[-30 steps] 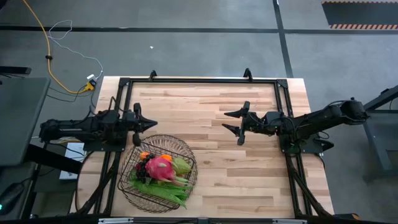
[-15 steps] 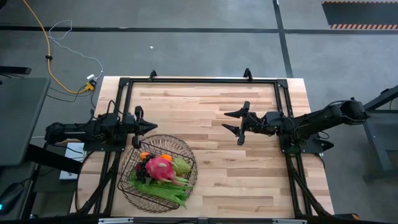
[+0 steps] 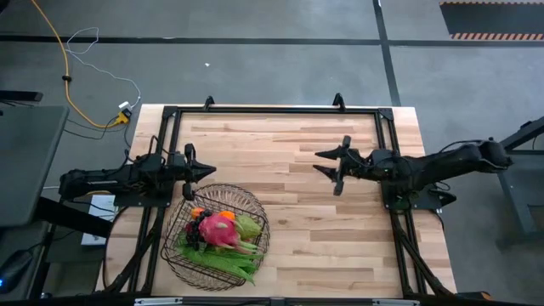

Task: Build produce basket
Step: Return to Home Position

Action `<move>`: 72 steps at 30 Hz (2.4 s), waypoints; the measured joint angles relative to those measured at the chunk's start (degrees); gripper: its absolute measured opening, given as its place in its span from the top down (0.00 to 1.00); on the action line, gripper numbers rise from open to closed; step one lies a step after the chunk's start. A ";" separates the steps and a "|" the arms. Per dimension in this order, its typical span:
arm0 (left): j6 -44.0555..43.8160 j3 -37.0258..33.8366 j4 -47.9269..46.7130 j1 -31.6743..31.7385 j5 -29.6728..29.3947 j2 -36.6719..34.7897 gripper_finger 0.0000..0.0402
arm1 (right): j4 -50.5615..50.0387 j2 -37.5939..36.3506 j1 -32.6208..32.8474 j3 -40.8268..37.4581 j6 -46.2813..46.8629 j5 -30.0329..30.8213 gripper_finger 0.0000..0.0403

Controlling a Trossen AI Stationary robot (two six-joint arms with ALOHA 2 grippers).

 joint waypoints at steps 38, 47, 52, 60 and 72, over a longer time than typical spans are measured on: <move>-0.49 0.02 0.02 0.00 -0.01 0.00 0.99 | -18.06 -48.95 -0.02 -24.59 8.10 -4.09 1.00; -0.49 0.02 0.02 0.00 -0.04 0.00 0.99 | -22.30 -50.51 0.94 -24.57 0.61 -3.03 1.00; -0.49 0.02 0.04 0.00 -0.17 0.00 0.99 | -22.32 -50.45 0.94 -24.57 -0.30 -3.07 1.00; -0.49 0.02 0.02 0.00 -0.17 0.00 0.99 | -22.34 -50.42 0.94 -24.57 0.61 -3.06 1.00; -0.49 0.02 0.03 0.00 -0.17 0.00 0.99 | -22.34 -50.42 0.94 -24.57 0.61 -3.05 1.00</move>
